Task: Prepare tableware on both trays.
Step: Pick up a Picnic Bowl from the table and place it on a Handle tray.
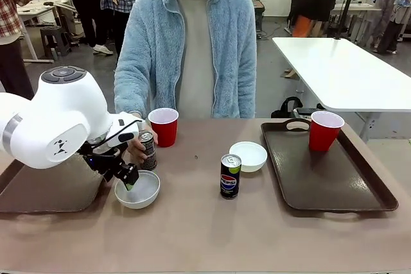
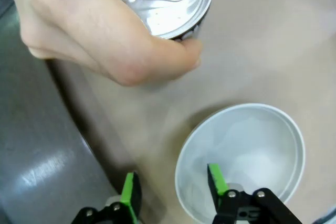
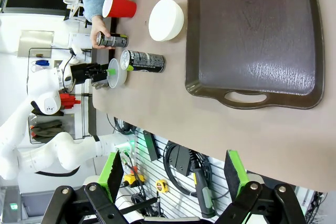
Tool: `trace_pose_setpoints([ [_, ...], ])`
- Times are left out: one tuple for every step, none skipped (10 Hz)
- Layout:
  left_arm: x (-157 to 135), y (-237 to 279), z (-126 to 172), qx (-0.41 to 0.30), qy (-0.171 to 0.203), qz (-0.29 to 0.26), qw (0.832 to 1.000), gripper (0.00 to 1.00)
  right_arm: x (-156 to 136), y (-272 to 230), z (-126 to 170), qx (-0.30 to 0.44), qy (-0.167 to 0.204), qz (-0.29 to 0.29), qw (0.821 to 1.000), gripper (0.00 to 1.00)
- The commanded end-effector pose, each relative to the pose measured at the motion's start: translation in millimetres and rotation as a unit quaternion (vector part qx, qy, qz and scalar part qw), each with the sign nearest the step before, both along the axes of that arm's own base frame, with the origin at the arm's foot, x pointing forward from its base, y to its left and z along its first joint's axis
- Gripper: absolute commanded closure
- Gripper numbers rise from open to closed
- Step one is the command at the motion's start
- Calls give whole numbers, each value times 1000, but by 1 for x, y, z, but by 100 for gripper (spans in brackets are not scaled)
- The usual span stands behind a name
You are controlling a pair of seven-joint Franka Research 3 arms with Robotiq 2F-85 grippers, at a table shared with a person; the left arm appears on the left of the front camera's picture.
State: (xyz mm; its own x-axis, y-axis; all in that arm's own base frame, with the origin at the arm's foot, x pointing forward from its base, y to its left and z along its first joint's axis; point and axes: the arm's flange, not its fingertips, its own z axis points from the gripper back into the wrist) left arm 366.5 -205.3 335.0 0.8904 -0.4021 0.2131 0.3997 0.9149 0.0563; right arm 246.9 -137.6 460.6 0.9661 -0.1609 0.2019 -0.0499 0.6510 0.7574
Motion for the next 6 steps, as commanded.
trace_pose_setpoints([
  [-46, 18, -11, 12, -12, 28, 999, 100, 1, 0, 1, 13, -3, -1, 1000, 0],
  [-46, 18, -10, 9, -11, 30, 999, 100, 1, 0, 1, 13, -3, -1, 1000, 0],
  [-46, 18, -9, 4, -7, 33, 999, 100, 1, 0, 1, 13, -3, -1, 1000, 0],
  [-46, 17, -9, -4, 3, 41, 999, 100, 1, 0, 1, 13, -3, -1, 1000, 0],
  [-46, 16, -8, -7, 6, 45, 999, 100, 1, 0, 1, 13, -3, -1, 1000, 0],
  [-47, 16, -4, -11, 3, 48, 999, 100, 1, 0, 1, 13, -3, -1, 1000, 0],
])
